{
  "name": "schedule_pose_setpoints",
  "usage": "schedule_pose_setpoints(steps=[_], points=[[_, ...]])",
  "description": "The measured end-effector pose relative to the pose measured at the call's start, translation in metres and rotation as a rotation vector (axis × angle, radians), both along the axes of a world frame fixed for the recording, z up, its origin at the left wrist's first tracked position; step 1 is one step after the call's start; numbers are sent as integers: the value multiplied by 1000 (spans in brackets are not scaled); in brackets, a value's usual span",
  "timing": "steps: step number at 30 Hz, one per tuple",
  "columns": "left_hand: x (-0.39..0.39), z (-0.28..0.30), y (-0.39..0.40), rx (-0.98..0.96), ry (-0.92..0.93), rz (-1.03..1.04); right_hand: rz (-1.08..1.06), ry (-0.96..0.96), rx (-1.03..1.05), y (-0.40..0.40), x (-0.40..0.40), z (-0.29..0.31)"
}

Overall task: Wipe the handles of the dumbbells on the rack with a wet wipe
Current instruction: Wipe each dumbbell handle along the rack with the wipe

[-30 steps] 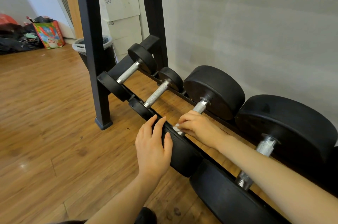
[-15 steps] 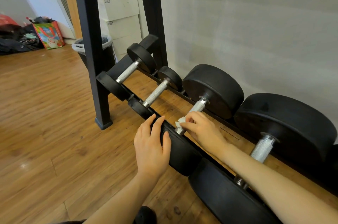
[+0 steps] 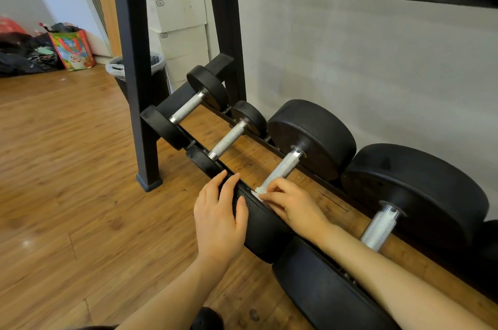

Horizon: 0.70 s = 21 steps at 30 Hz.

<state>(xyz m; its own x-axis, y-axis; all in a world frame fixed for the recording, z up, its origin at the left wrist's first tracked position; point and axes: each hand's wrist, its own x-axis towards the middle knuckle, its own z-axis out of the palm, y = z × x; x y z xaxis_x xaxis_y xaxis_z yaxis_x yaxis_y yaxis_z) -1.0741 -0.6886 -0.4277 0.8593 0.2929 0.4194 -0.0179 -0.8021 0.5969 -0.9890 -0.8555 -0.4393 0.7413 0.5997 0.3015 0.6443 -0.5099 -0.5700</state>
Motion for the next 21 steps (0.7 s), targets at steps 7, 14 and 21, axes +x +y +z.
schedule_pose_setpoints(steps=[7, 14, 21], points=[[0, -2, 1, 0, -2, -3, -67, 182, 123, 2, -1, -5], [0, -1, 1, 2, -11, -11, -173, -102, 62, 0, 1, -9], [-1, -1, 1, 3, -4, -15, -171, -163, 25, -3, 0, -10]])
